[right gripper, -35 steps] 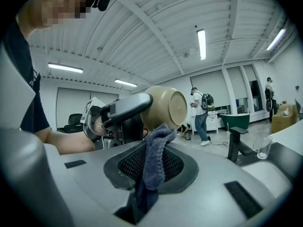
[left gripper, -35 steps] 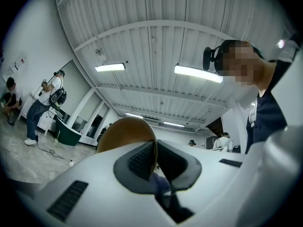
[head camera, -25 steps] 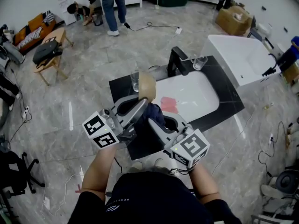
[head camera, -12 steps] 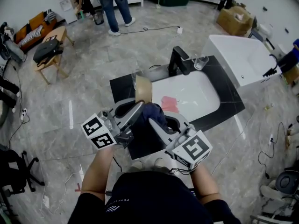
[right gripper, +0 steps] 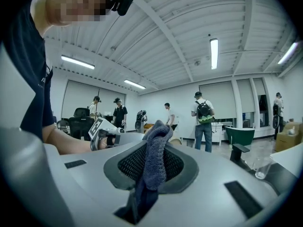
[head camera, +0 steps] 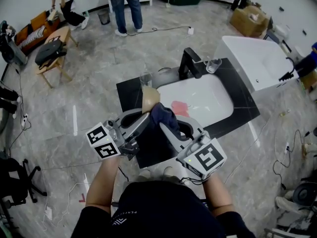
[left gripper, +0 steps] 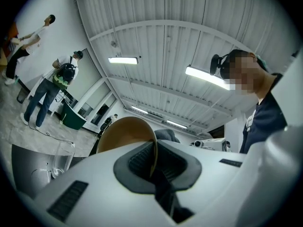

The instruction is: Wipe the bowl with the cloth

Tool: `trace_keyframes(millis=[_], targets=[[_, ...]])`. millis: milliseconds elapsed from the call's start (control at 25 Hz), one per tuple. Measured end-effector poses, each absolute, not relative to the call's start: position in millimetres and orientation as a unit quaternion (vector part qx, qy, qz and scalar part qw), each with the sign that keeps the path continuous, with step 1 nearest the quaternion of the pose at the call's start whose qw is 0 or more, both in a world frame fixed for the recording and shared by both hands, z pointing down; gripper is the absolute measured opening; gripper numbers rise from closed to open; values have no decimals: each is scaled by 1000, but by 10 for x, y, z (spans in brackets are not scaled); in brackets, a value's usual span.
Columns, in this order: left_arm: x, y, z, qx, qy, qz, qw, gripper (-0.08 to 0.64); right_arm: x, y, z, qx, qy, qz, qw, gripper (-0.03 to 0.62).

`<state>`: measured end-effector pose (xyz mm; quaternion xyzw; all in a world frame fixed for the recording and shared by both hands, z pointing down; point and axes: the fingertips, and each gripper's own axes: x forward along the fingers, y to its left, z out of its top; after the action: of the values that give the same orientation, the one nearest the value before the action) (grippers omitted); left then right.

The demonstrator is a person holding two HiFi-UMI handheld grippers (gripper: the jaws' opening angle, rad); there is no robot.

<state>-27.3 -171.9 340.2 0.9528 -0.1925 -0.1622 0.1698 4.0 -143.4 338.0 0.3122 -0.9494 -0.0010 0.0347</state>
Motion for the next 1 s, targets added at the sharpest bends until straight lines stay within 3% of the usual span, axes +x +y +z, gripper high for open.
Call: trace_keyframes(millis=[1000], targets=[[-108, -1324, 3742, 974, -102, -67, 191, 15, 118, -1469, 3220, 340, -937, -63, 43, 69]])
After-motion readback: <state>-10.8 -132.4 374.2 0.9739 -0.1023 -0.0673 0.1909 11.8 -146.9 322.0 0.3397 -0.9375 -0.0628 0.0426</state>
